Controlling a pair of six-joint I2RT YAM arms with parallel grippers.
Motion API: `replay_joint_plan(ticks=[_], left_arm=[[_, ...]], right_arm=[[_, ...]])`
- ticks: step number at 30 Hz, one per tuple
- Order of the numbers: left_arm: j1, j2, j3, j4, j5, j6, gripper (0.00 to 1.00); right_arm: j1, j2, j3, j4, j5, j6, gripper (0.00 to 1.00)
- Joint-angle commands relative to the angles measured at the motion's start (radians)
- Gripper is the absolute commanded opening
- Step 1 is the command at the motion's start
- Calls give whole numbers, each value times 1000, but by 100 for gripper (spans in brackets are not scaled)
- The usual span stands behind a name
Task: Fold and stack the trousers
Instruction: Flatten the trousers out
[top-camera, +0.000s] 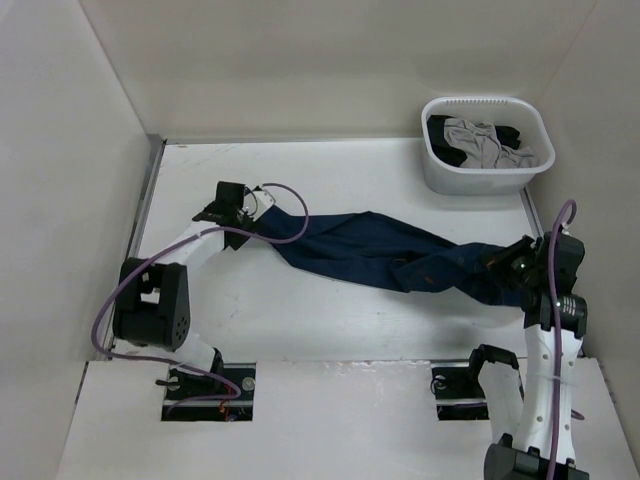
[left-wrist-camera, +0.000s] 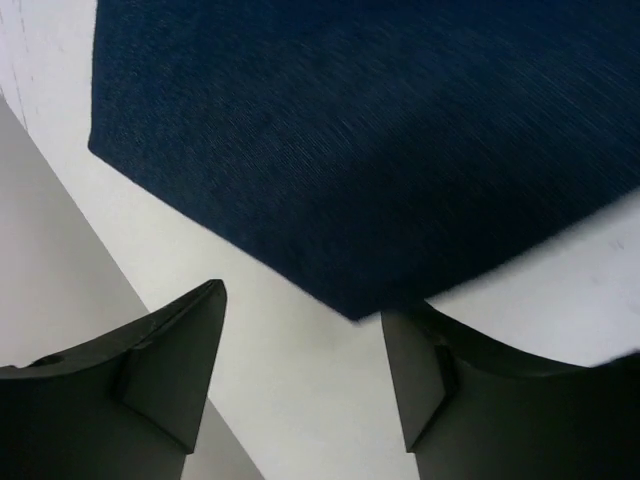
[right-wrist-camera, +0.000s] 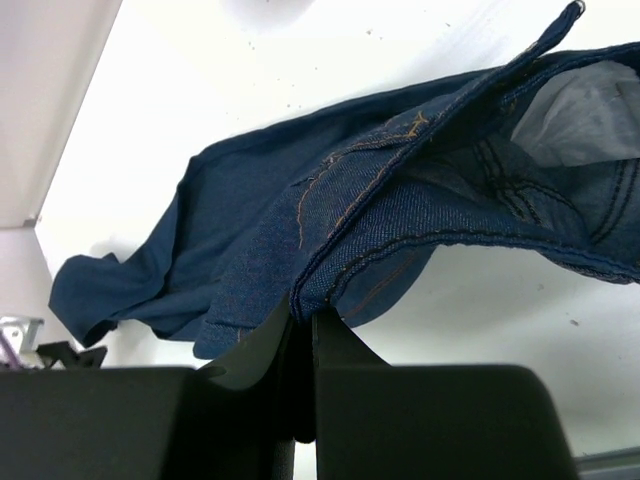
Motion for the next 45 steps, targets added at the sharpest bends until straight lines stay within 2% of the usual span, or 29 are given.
replay_joint_plan(ticks=[1,3,5,6,9,15,19,23,25,27,28,30,32,34,38,41,45], left_arm=[[23,61,77,138,-62,-78,59],[29,82,99,135,-33,-85,46],[40,88,105,130,1,-80,16],[47,85,106,127,10,-79,8],[67,36,119,91,25,-46,0],[107,-99,285,-54,48,61,0],[104,-18,459,-39,67,59,4],[84,223,649,11,59,61,13],[84,370,784,-29,46,53,27],[97,484,931,-133,26,29,51],[110,510,994,-193,30,3,57],[146,506,1057,-261,73,-64,61],[198,452,1070,-319,163,-129,68],[253,403,1054,-385,225,-167,69],[382,339,932,-483,343,-218,69],[434,358,835,-518,400,-238,68],[442,433,760,-511,418,-246,65]], right_arm=[[3,1,-15,58,-21,17,3],[-4,-4,-15,59,-24,16,3],[-9,-7,-15,55,-25,10,3],[-11,-8,-15,53,-25,8,3],[-12,-13,-22,50,-25,7,3],[-9,-2,-35,58,-27,1,3],[0,18,-43,70,-24,-5,3],[2,21,-51,84,-25,1,2],[2,16,-51,85,-27,5,2],[3,9,-48,81,-27,5,2],[3,6,-46,78,-27,4,2],[3,-4,-46,70,-24,-2,2],[2,-7,-58,70,-25,-1,2],[5,-7,-74,79,-27,7,2],[12,-4,-84,101,-27,22,2],[14,1,-84,105,-27,25,2],[14,7,-81,105,-28,22,2]])
